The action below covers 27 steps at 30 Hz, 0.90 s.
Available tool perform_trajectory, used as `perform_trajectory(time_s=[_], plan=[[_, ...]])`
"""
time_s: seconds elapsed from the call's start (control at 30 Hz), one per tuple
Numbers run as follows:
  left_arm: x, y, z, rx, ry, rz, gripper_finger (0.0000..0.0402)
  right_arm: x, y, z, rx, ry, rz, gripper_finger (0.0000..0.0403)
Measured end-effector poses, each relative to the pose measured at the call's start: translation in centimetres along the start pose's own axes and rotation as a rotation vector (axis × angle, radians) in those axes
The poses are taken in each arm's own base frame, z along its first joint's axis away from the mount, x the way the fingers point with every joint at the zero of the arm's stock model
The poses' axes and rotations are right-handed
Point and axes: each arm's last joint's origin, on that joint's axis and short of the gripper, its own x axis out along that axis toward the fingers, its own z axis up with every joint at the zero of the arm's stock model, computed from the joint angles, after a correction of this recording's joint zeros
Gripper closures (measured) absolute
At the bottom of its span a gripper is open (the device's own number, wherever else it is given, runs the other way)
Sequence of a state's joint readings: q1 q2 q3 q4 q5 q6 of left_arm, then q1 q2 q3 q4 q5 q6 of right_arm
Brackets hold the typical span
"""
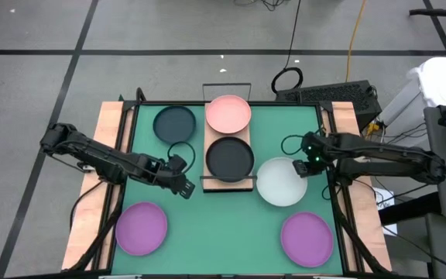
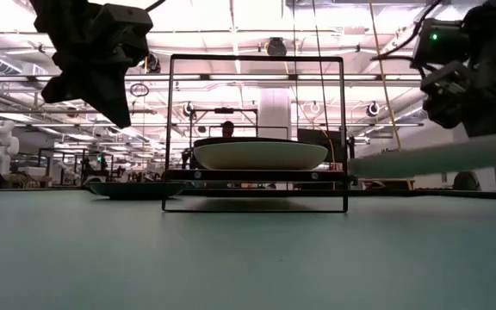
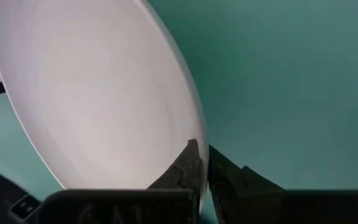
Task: Place and stack plates onto a shelf
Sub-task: Stack the gray plate on top of the light pink plate on the shelf
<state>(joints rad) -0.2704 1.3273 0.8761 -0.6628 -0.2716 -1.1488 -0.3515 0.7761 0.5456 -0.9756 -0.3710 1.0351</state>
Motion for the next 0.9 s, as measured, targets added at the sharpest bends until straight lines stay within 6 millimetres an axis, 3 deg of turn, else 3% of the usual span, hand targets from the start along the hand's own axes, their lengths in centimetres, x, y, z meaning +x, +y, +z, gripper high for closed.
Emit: perform_trajectory(time_s=[0.57, 0.9], plan=[[0.0, 0.0, 0.1, 0.065, -0.018, 0.009, 0.0400, -6.5, 1.5, -2.0, 0.000, 0.048, -0.093, 0.0401], [0.0, 0.0, 0.1, 0.054, -0.025, 0.012, 0.0400, -10.7, 3.2, -2.7, 0.029, -0.049, -0.040, 0.0401]])
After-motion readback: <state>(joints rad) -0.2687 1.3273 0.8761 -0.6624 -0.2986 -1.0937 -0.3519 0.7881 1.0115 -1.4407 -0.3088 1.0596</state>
